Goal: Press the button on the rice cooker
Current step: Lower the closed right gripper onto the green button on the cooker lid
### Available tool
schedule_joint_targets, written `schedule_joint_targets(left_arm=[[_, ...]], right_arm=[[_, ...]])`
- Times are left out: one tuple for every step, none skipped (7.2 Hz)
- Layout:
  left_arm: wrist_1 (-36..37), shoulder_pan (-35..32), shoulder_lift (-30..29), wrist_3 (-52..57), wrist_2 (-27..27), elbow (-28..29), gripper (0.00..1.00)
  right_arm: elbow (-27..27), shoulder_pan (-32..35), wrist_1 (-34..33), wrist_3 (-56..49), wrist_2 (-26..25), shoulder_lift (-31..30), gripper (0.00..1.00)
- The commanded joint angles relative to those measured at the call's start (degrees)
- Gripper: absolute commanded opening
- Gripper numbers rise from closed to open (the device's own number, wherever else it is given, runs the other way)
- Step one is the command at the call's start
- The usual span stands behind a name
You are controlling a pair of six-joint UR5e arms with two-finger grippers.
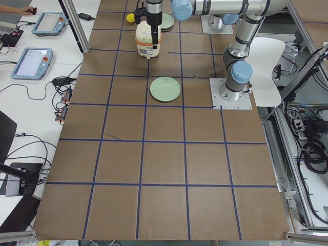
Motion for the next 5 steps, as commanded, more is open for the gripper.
schedule_joint_targets(left_arm=[[0.03, 0.00, 0.00, 0.00, 0.00, 0.00, 1.00], [-0.06, 0.00, 0.00, 0.00, 0.00, 0.00, 1.00], [-0.06, 0.00, 0.00, 0.00, 0.09, 0.00, 1.00], [-0.06, 0.00, 0.00, 0.00, 0.00, 0.00, 1.00], [0.02, 0.00, 0.00, 0.00, 0.00, 0.00, 1.00]], right_arm=[[-0.43, 0.25, -4.00, 0.65, 0.55, 3.24, 0.07], [-0.25, 0.24, -5.33, 0.65, 0.55, 4.13, 0.07], [0.53, 0.16, -5.95, 0.31, 0.55, 4.14, 0.07], [0.80, -0.10, -5.96, 0.04, 0.46, 4.14, 0.07], [0.80, -0.45, -5.96, -0.22, 0.20, 4.14, 0.07]])
